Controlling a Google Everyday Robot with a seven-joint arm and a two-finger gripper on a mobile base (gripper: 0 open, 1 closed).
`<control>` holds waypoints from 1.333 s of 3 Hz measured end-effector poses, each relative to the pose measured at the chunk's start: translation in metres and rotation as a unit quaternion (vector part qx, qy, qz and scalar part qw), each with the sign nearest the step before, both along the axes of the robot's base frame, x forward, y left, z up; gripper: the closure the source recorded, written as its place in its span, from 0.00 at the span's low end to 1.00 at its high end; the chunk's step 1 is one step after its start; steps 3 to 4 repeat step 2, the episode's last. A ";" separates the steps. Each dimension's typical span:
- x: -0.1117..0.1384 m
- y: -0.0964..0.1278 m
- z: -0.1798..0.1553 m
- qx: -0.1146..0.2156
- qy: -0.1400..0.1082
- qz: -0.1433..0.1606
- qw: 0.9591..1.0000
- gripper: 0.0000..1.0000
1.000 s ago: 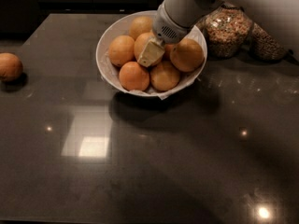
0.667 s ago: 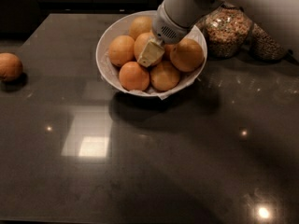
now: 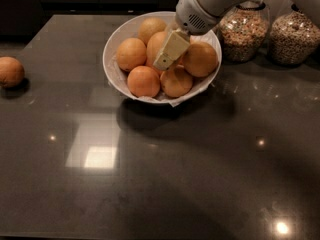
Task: Pick orange from white bowl
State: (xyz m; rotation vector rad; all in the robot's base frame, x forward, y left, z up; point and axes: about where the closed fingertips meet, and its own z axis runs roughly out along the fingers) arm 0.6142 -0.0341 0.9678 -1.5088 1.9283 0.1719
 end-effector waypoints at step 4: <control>-0.008 -0.015 0.024 0.028 -0.010 0.017 0.999 1.00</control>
Offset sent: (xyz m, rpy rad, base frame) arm -0.0061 -0.0154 0.0200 0.0445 -0.0163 0.0246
